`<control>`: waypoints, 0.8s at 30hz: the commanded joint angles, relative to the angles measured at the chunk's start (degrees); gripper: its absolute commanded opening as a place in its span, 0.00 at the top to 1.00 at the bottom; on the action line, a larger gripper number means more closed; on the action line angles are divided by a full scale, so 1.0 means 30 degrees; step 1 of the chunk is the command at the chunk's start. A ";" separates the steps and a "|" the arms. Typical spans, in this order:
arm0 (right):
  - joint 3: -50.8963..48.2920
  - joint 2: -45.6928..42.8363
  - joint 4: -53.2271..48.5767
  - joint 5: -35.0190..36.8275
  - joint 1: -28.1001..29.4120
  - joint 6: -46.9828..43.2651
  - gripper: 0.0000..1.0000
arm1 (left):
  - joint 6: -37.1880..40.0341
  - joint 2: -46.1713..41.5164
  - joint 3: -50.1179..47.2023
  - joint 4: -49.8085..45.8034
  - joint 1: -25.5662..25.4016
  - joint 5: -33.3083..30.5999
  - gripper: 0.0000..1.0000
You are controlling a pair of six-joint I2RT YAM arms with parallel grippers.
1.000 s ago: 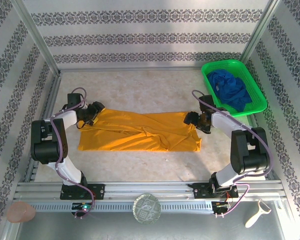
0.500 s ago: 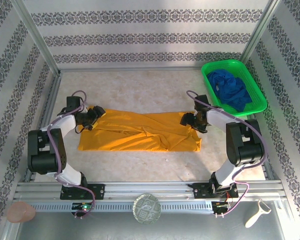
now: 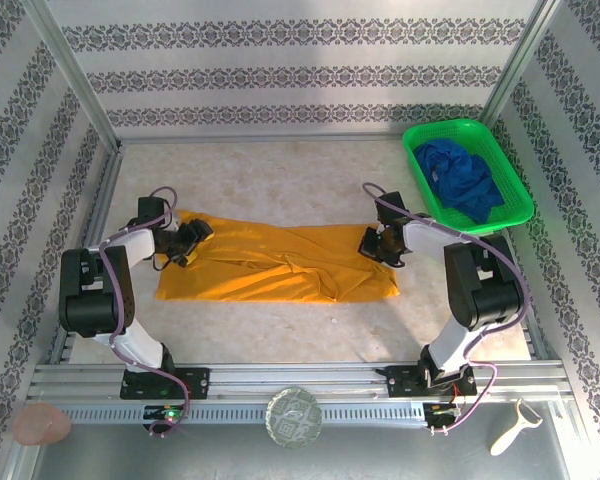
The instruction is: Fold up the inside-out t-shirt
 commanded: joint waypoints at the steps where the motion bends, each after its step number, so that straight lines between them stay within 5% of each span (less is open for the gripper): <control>1: -0.0387 -0.0794 0.0310 -0.1394 -0.0448 0.0393 1.00 | 0.0843 -0.0476 0.0914 -0.1188 -0.0120 -0.0433 0.26; 9: 0.0329 -0.3393 -0.1288 -0.1376 -0.2421 -0.0296 1.00 | 0.0732 0.0467 0.0114 -0.0326 -0.0519 -0.0636 0.26; 16: 0.0614 -0.5218 -0.3144 -0.0666 -0.4090 -0.1327 1.00 | -0.1150 0.0530 -0.1192 0.1796 -0.3400 -0.1027 0.26; 20: 0.1123 -0.6190 -0.3952 -0.0945 -0.4180 -0.1537 1.00 | -0.2200 0.0499 -0.0605 0.2080 -0.5186 -0.1004 0.26; 24: 0.1664 -0.6872 -0.4591 -0.0989 -0.3406 -0.1154 1.00 | -0.0918 -0.0074 0.0974 -0.0188 -0.5179 -0.2239 0.25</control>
